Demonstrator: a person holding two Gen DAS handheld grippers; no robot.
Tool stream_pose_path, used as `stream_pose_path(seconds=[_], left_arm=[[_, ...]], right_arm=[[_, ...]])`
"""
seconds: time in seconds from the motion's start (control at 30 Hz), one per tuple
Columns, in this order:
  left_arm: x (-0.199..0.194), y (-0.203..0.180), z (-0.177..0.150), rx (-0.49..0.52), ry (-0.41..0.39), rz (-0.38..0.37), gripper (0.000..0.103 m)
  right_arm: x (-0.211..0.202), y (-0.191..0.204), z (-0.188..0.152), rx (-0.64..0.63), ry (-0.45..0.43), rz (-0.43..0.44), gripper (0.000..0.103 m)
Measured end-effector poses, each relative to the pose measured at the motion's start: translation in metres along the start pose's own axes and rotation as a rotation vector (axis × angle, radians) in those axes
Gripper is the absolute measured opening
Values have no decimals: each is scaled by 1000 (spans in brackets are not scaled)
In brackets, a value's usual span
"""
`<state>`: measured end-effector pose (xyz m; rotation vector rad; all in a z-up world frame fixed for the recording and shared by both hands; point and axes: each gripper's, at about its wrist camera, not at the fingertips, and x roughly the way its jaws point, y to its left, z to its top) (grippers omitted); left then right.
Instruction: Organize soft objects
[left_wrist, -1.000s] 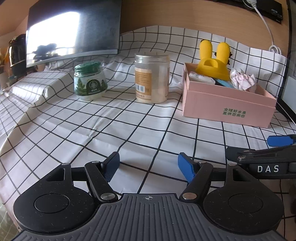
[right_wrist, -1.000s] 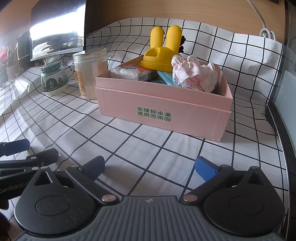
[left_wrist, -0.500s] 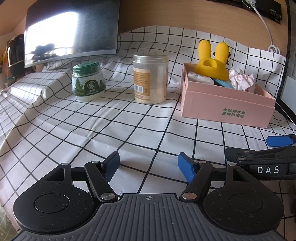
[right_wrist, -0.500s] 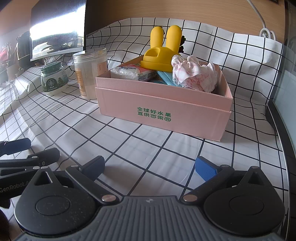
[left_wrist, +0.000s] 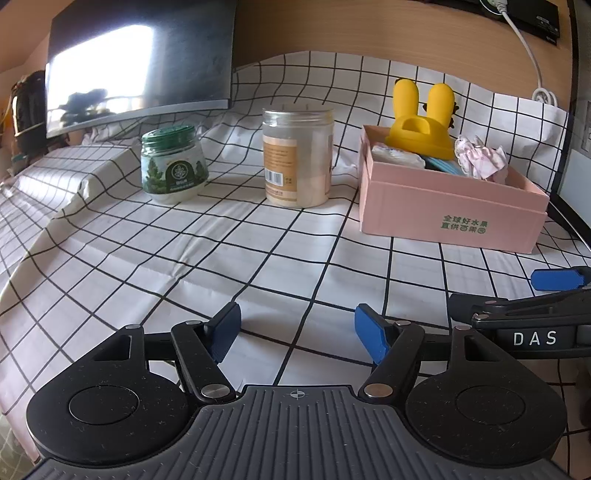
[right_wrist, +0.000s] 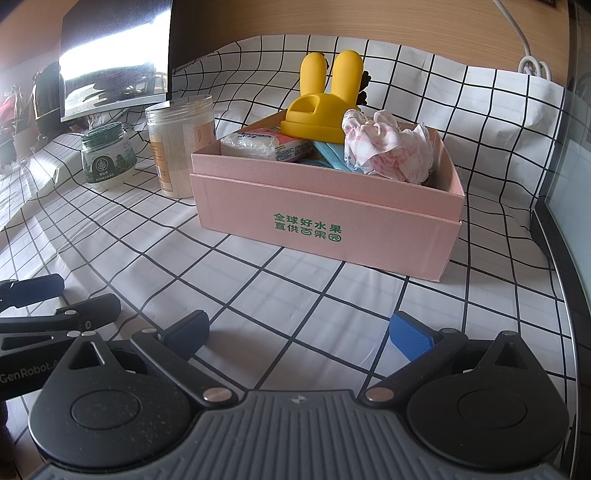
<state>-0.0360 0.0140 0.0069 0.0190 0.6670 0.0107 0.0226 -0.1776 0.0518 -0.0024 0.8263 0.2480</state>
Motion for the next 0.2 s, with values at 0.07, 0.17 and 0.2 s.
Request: stream_pose_path(seconds=[0.07, 0.17, 0.2], left_arm=[[0, -1, 0, 3, -1, -1, 73], [0, -1, 0, 8, -4, -11, 69], [0, -1, 0, 7, -3, -11, 69]], right_arm=[[0, 0, 0, 0, 0, 0, 103], [0, 0, 0, 0, 0, 0, 103], [0, 0, 0, 0, 0, 0, 103]])
